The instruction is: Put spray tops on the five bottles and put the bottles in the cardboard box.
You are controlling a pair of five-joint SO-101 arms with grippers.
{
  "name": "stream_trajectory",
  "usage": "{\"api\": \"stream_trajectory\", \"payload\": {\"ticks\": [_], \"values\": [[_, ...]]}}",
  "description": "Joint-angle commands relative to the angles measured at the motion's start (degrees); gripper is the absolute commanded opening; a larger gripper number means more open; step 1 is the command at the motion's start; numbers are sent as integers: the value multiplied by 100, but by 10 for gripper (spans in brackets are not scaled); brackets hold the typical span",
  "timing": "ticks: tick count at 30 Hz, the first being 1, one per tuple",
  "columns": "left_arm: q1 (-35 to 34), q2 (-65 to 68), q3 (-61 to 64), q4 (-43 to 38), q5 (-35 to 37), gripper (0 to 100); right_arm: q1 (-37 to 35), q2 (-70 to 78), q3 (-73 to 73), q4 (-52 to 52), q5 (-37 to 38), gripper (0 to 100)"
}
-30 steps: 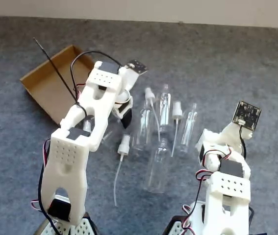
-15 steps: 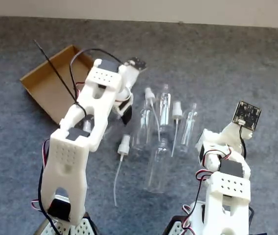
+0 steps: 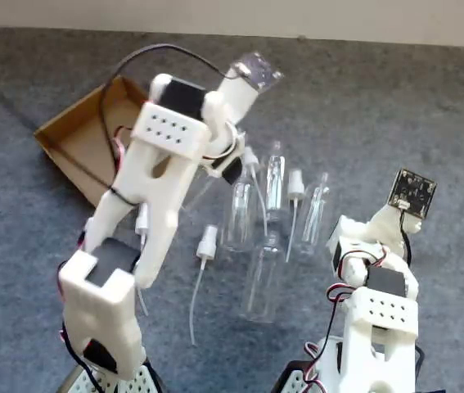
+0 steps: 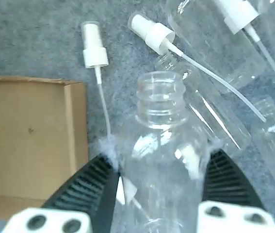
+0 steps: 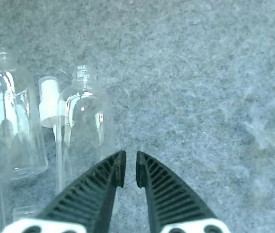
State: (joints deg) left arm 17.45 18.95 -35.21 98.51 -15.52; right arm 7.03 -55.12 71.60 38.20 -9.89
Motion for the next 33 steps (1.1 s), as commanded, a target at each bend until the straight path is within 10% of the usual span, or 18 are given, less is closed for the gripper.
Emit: {"api": "stream_trajectory", "payload": {"ticks": [1,14,33], "values": [[66,-1288,-40,167,9,119,57,-154,-75,-154,-53,34],[75,-4163,2914,-79,-9,119,-119,-92,-470,119,809,34],[31,-9121,8330,-3516,589,119,-1508,1305,-3626,2510,1037,35]]}}
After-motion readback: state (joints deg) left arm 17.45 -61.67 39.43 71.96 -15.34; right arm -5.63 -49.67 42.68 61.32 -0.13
